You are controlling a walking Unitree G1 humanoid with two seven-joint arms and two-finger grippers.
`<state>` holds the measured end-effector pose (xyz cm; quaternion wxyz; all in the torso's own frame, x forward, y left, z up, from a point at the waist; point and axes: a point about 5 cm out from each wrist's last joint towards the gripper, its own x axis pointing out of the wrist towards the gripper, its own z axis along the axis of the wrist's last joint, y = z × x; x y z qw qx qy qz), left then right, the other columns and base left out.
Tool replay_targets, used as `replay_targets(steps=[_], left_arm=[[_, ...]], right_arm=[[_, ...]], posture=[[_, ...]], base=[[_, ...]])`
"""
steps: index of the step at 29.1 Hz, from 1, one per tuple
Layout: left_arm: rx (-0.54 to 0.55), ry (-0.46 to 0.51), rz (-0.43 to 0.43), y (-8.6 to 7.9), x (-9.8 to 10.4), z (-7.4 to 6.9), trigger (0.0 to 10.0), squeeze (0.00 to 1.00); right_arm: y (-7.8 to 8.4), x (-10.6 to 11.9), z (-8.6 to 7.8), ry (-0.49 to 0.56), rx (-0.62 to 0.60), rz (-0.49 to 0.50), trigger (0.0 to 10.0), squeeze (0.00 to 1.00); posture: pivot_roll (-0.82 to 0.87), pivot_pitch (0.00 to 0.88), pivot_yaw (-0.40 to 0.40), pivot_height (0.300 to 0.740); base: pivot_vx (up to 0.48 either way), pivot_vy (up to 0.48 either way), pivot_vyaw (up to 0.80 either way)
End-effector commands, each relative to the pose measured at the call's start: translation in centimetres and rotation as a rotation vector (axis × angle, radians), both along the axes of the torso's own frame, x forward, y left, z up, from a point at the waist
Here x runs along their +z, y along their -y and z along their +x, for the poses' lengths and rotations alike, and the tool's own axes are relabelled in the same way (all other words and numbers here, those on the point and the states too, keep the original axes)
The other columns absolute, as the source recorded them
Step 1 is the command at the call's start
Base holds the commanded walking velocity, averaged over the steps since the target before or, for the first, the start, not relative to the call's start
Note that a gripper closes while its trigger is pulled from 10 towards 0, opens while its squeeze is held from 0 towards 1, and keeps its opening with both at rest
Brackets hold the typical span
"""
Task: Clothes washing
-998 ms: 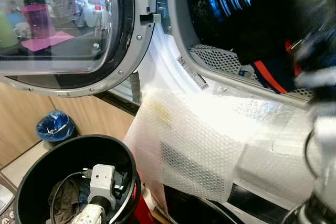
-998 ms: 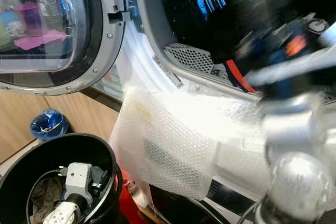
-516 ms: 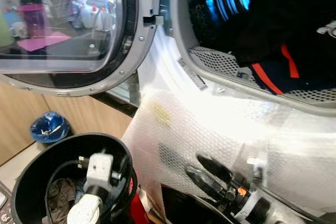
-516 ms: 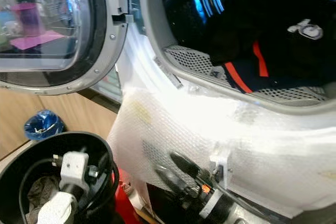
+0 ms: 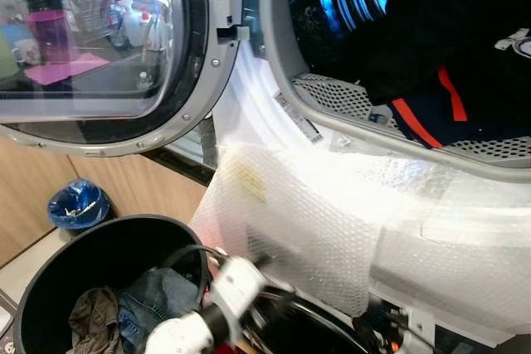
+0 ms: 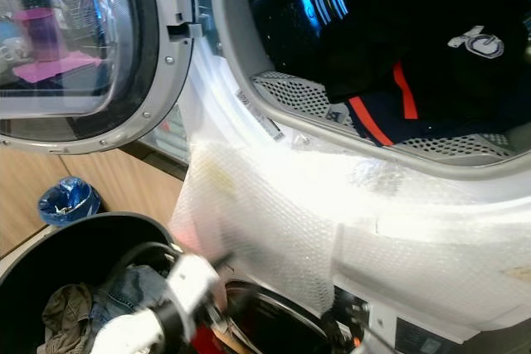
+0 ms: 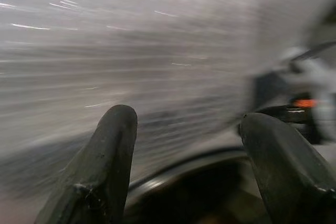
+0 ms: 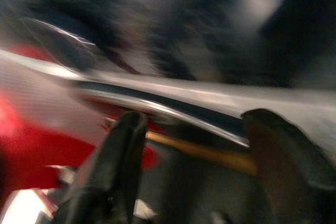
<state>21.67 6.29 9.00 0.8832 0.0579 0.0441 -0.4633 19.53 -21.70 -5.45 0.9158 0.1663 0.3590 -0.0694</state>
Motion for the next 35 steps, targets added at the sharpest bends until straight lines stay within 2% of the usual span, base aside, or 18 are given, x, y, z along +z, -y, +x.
replay_targets(steps=[1,2,4,5,7,8,9,10,13,14,16,17,19,20,22,25,27,35], left_arm=[[-0.070,-0.079,0.003,0.6,-0.7,0.0,10.0,0.00],[-0.070,-0.079,0.003,0.6,-0.7,0.0,10.0,0.00],[-0.134,-0.251,-0.031,1.5,-2.1,0.6,10.0,0.00],[-0.142,-0.305,-0.041,1.6,-2.5,0.7,10.0,0.00],[-0.155,-0.381,-0.024,1.9,-3.7,1.0,10.0,0.00],[-0.155,-0.381,-0.024,1.9,-3.7,1.0,10.0,0.00],[-0.170,-0.420,0.001,2.0,-4.5,1.0,10.0,0.00],[-0.192,-0.458,0.076,2.1,-6.3,1.2,10.0,0.00],[-0.217,-0.445,0.159,2.2,-7.4,1.4,10.0,0.00],[-0.177,-0.520,0.179,2.4,-8.8,2.0,10.0,0.00],[-0.111,-0.601,0.180,2.6,-9.9,2.3,10.0,0.00],[-0.061,-0.627,0.240,2.4,-10.8,2.1,10.0,0.00],[-0.047,-0.624,0.279,2.4,-11.3,2.0,10.0,0.00],[0.024,-0.674,0.302,1.9,-12.3,1.5,10.0,0.00],[0.086,-0.685,0.369,1.2,-13.4,0.8,10.0,0.00],[0.129,-0.699,0.460,0.2,-14.9,-0.5,10.0,0.00],[0.115,-0.699,0.490,0.3,-15.3,-1.1,10.0,0.00],[0.176,-0.683,0.541,-0.1,-15.8,-1.6,10.0,0.00]], right_arm=[[0.3,-1.0,-1.0,-0.069,-0.056,-0.060,10.0,0.00],[0.3,-1.0,-1.0,-0.069,-0.056,-0.060,10.0,0.00],[0.1,-2.4,-2.2,-0.167,-0.105,-0.137,10.0,0.00],[0.1,-2.6,-2.5,-0.189,-0.115,-0.157,10.0,0.00],[0.2,-2.9,-2.9,-0.227,-0.143,-0.187,10.0,0.00],[0.2,-2.9,-2.9,-0.227,-0.143,-0.187,10.0,0.00],[0.3,-3.0,-3.1,-0.242,-0.162,-0.203,10.0,0.00],[0.5,-3.2,-3.4,-0.277,-0.202,-0.238,10.0,0.00],[0.7,-3.2,-3.5,-0.290,-0.229,-0.264,10.0,0.00],[1.0,-3.0,-3.2,-0.286,-0.299,-0.262,10.0,0.00],[1.0,-2.8,-2.7,-0.278,-0.346,-0.253,10.0,0.00],[0.8,-2.7,-2.4,-0.271,-0.340,-0.246,10.0,0.00],[0.8,-2.7,-2.2,-0.270,-0.329,-0.250,10.0,0.00],[0.6,-2.7,-2.1,-0.270,-0.323,-0.244,10.0,0.00],[0.2,-2.7,-2.1,-0.273,-0.287,-0.241,10.0,0.00],[-0.3,-3.1,-2.6,-0.300,-0.229,-0.252,10.0,0.00],[-0.2,-3.3,-2.9,-0.308,-0.224,-0.268,10.0,0.00],[-0.7,-3.7,-3.8,-0.332,-0.153,-0.272,10.0,0.00]], posture=[[-0.05,0.026,0.023,0.740],[-0.05,0.026,0.023,0.740],[-0.06,0.021,0.037,0.740],[-0.06,0.021,0.037,0.740],[-0.06,0.015,0.054,0.740],[-0.06,0.015,0.054,0.740],[-0.06,0.013,0.055,0.740],[-0.07,0.010,0.063,0.740],[-0.08,0.007,0.066,0.740],[-0.09,0.000,0.065,0.740],[-0.09,0.000,0.065,0.740],[-0.09,0.000,0.065,0.740],[-0.11,0.000,0.063,0.740],[-0.11,0.000,0.063,0.740],[-0.12,0.000,0.056,0.740],[-0.14,0.007,0.051,0.740],[-0.14,0.009,0.049,0.740],[-0.13,0.019,0.046,0.740]], base=[[0.000,0.000,0.00],[0.000,0.000,0.00],[0.000,0.000,0.00],[0.000,0.000,0.00],[0.000,0.000,0.00],[0.000,0.000,0.00],[0.000,0.000,0.00],[0.000,0.000,0.00],[0.000,0.000,0.00],[0.000,0.000,0.00],[0.000,0.000,0.00],[0.000,0.000,0.00],[0.000,0.000,0.00],[0.000,0.000,0.00],[0.000,0.000,0.00],[0.000,0.000,0.00],[0.000,0.000,0.00],[0.000,0.000,0.00]])
